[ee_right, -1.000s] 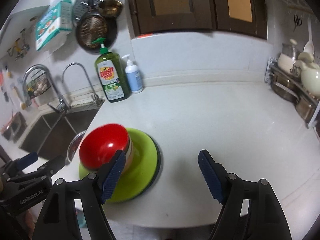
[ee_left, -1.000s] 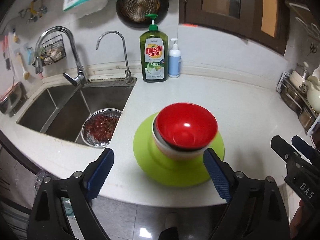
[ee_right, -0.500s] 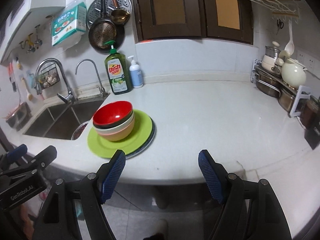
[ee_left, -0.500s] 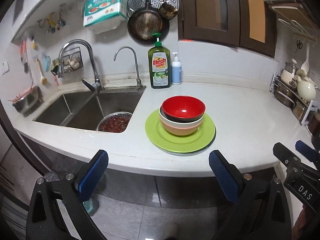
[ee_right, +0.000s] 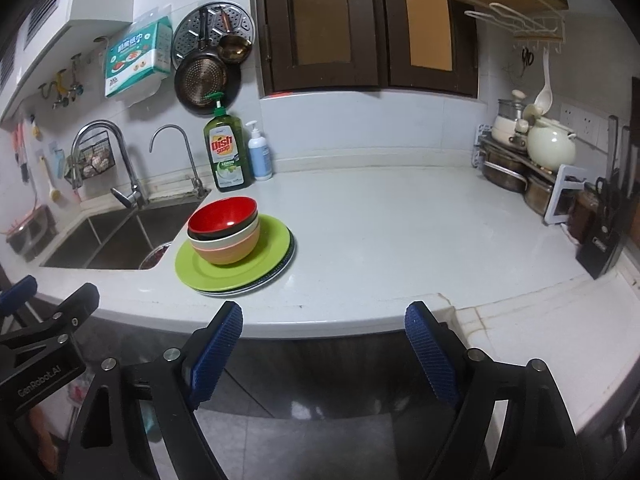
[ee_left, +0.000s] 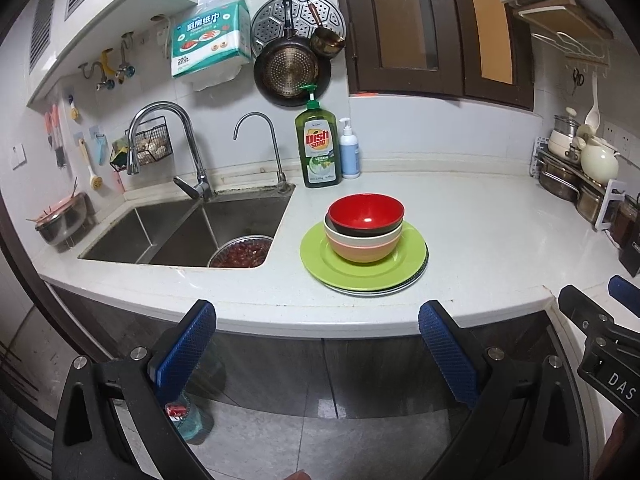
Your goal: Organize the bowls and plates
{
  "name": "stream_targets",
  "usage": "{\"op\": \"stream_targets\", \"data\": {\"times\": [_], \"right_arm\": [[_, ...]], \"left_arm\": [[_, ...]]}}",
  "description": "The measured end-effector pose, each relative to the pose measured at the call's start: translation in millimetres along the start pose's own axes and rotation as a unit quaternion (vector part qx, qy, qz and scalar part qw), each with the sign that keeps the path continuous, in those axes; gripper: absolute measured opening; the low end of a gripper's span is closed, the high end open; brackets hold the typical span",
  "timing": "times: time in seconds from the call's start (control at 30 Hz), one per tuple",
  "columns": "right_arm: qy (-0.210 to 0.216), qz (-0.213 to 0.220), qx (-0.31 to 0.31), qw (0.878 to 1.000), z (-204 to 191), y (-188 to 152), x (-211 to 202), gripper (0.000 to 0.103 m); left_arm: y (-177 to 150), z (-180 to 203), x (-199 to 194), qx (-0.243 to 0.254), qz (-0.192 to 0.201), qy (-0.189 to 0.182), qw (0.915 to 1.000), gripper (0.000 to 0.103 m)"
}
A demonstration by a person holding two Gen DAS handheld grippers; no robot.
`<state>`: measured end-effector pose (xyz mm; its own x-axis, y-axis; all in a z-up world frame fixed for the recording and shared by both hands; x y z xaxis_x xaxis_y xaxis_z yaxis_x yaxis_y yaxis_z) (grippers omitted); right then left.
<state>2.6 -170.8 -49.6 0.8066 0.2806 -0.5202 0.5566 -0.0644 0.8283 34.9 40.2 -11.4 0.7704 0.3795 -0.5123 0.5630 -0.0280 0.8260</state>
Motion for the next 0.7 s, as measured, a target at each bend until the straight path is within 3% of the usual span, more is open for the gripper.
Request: {"op": "stream_targets", "data": {"times": [0.7], "right_arm": [[-0.015,0.015,-0.005,1.0,-26.1,-15.5,-41.4,0.084]], "left_arm": [[-11.4,-19.7,-26.7,0.015,0.015,-0.018,0.9996,0.103]]}}
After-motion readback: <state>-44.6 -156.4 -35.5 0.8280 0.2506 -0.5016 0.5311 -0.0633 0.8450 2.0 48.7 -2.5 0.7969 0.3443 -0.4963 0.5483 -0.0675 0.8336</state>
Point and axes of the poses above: each gripper's, at about its wrist camera, not at the fingertips, and x roughly the way its jaws point, z to its right, y to its top, the point moved 2 cm from there along x, roughly the way its jaws point, and after that the axes turned 14 degrees about y, right-handed, at the moved point
